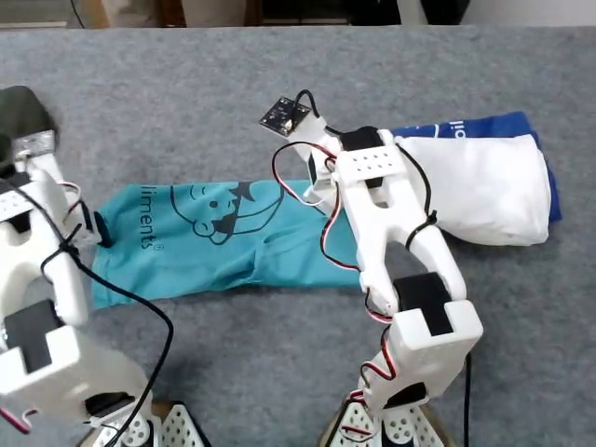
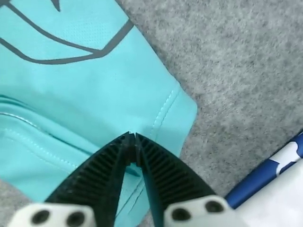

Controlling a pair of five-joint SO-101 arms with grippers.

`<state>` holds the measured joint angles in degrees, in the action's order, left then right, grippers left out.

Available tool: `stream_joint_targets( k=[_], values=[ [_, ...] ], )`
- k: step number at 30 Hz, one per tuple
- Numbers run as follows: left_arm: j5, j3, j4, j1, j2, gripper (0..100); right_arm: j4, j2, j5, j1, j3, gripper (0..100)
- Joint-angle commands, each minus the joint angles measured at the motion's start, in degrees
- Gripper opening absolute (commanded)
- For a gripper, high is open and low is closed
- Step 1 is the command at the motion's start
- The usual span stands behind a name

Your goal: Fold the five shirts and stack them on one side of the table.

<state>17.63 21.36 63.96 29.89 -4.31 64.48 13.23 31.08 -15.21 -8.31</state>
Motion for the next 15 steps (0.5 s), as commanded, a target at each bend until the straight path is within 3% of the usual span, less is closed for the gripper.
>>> stream_joint_targets(
  k=[1, 13, 15],
  values=[
    [0.6, -0.8, -1.1, -1.9, -2.5, 19, 0.4, -3.1, 0.4, -0.5, 1.0, 0.2],
    [0.4, -2.5, 0.8, -2.4, -9.1, 18, 0.5, -3.2, 0.4, -0.5, 1.1, 0.2],
    [0.7, -3.6, 3.1, -2.6, -9.4, 13, 0.5, -3.2, 0.4, -0.5, 1.1, 0.2]
  ],
)
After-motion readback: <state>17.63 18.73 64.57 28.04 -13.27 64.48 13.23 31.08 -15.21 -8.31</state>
